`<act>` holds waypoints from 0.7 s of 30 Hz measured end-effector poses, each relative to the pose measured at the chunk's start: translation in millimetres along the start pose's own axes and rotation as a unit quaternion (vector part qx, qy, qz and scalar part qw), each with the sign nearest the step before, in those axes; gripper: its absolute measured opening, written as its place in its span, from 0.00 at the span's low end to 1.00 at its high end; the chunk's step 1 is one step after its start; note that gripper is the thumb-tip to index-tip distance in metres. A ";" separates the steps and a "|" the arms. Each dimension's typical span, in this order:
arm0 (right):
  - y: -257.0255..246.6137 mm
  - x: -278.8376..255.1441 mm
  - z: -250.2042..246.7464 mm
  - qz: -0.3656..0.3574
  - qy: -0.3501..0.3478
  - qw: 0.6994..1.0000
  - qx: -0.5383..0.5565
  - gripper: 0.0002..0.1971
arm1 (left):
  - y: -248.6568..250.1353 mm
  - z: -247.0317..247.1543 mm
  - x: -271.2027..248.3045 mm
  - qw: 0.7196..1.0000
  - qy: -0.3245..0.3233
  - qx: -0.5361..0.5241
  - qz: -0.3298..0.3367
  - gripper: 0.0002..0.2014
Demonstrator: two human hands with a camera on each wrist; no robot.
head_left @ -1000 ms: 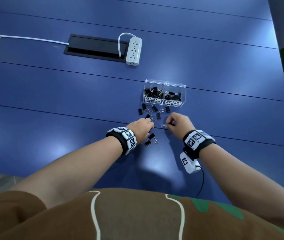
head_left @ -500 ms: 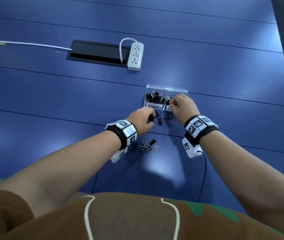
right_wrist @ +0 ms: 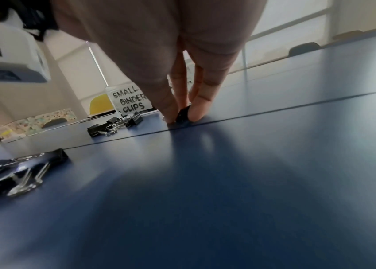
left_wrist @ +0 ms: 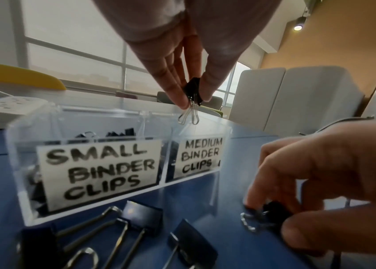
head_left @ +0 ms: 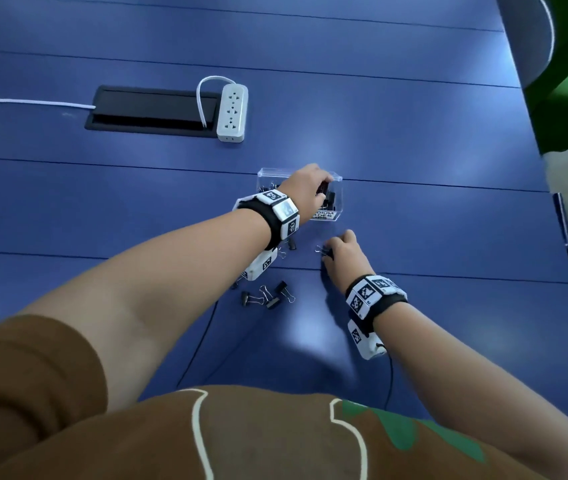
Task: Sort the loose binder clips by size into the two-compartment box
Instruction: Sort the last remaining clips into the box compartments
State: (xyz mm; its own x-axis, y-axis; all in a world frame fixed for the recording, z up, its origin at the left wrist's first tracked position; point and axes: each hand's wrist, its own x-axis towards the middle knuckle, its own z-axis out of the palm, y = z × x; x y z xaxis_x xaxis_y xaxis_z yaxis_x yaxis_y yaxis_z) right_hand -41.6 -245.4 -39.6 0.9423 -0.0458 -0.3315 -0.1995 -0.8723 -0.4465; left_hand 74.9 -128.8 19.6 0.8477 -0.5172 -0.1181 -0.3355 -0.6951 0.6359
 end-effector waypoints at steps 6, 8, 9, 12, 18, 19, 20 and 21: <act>10.0 -13.3 -9.4 0.014 -0.018 0.999 0.044 0.08 | -5.9 7.1 -1.8 1.000 -0.015 0.009 0.003 0.18; 9.2 -7.6 -18.4 0.010 0.008 0.997 0.072 0.06 | -10.7 3.3 -8.0 1.000 0.008 0.000 0.007 0.16; 6.2 -2.1 -24.6 0.006 0.034 0.995 0.088 0.06 | -14.9 1.1 -13.0 1.000 0.022 -0.002 0.004 0.15; -9.1 22.1 -47.0 -0.005 0.095 0.990 0.108 0.07 | -32.7 -4.3 -36.1 0.998 0.061 -0.012 -0.028 0.11; -34.9 48.3 -61.1 -0.039 0.107 0.990 0.084 0.10 | -70.0 -8.2 -104.8 0.993 0.017 -0.016 -0.116 0.07; -39.0 45.8 -56.8 -0.056 0.100 0.990 0.077 0.09 | -75.4 -7.3 -115.4 0.992 -0.015 -0.002 -0.127 0.08; -43.2 42.1 -51.1 -0.074 0.085 0.991 0.068 0.08 | -79.9 -6.3 -125.8 0.989 -0.048 0.011 -0.136 0.08; -46.6 38.5 -43.5 -0.091 0.061 0.993 0.054 0.08 | -84.1 -5.2 -134.6 0.987 -0.073 0.019 -0.143 0.10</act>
State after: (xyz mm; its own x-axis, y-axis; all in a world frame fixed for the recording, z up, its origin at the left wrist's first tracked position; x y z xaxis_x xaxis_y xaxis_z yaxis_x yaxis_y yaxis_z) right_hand 15.6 -227.7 4.6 0.9895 0.0436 -0.1377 -0.0446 -0.8148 -0.5781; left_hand -8.8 1.8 -14.1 0.8429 -0.3616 -0.3984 -0.1088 -0.8397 0.5320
